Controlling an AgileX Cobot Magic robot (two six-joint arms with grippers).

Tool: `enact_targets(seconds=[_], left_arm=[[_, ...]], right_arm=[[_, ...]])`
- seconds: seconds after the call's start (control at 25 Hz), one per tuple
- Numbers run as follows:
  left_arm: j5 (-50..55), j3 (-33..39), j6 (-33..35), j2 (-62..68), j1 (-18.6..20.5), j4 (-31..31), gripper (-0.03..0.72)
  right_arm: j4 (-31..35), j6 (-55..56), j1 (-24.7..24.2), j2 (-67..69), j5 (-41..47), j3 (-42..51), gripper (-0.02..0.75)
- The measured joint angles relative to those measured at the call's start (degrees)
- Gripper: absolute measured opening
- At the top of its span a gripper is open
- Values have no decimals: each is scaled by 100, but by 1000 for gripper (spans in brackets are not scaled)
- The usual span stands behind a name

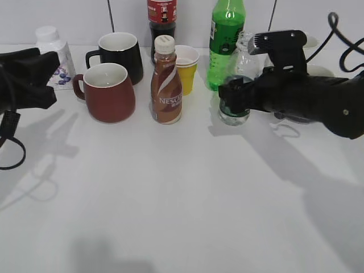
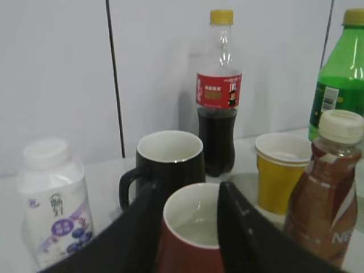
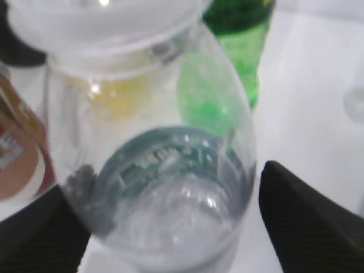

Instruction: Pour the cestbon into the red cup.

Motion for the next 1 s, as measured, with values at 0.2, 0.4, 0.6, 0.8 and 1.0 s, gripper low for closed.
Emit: enact_targets(seconds=[0.2, 0.4, 0.6, 0.8, 1.0], left_arm=[[1068, 0, -113, -568, 0, -104, 258], [2795, -352, -138, -1259, 0, -397, 258], [5213, -1103, -138, -1835, 0, -553, 258], [7789, -1828, -138, -2285, 0, -680, 258], [10248, -2377, -138, -2691, 0, -745, 258]], right_arm=[[0, 156, 14, -369, 996, 0, 660], [-29, 191, 36, -644, 1666, 0, 655], [-126, 193, 54, -911, 2382, 0, 648], [-125, 184, 110, -1350, 3537, 0, 636], [-69, -5, 330, -1994, 4882, 0, 622]])
